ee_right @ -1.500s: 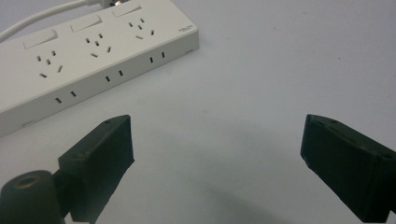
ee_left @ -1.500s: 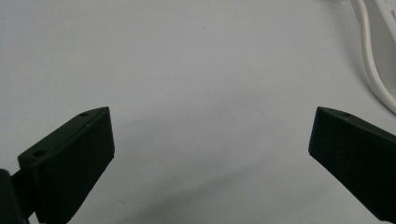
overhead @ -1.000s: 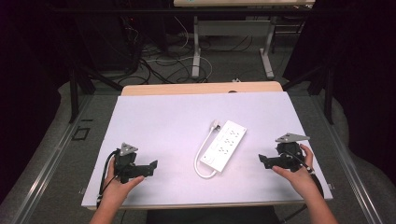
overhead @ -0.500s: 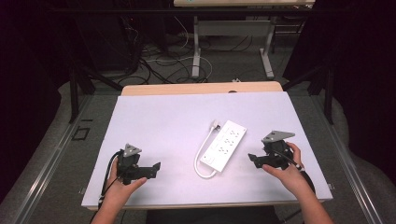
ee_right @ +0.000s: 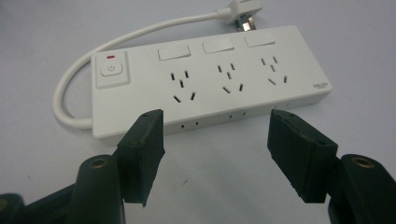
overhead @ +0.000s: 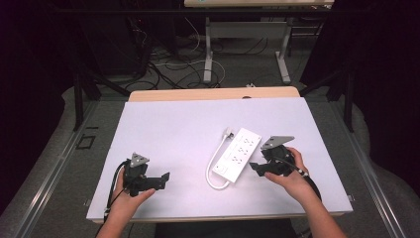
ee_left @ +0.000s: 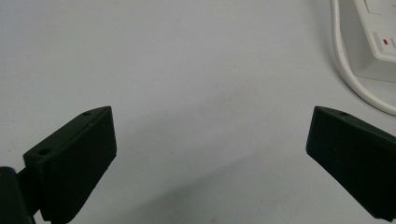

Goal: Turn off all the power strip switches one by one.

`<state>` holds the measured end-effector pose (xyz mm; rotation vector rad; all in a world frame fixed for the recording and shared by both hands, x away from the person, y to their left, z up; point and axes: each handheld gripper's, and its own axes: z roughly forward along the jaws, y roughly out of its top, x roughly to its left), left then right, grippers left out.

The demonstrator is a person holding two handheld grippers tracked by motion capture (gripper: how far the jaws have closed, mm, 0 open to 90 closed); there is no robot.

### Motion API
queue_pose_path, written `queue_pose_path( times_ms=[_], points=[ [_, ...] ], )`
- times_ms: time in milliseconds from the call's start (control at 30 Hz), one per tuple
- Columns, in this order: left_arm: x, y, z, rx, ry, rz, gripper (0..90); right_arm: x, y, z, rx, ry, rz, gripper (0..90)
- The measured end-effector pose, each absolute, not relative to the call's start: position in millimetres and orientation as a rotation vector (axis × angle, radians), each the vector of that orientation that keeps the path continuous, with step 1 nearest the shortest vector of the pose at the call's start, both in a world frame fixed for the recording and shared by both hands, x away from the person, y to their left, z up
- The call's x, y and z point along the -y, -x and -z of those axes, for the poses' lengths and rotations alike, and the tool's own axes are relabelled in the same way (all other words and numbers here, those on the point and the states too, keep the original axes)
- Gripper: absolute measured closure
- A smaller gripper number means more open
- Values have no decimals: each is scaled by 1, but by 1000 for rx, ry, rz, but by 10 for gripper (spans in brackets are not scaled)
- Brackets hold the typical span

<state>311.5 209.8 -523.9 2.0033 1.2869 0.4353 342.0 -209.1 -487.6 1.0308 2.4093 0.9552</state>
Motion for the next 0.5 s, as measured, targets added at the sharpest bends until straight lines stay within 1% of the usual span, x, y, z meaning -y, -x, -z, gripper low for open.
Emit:
queue_pose_path(
  times_ms=[133,167,267,333,500],
  points=[
    [-210,-311,523,-1292,-2006,-428,20,200,-343,486,-2430,-1005,-952,358],
    [-210,-311,525,-1291,-1989,-448,20,198,-344,486,-2430,-996,-944,363],
    [-212,-311,523,-1284,-2011,-435,21,191,-345,485,-2446,-984,-952,385],
    [-212,-311,523,-1285,-2014,-434,22,186,-345,484,-2458,-969,-955,420],
    [-212,-311,523,-1286,-2013,-435,24,176,-347,483,-2478,-947,-957,445]
  ],
)
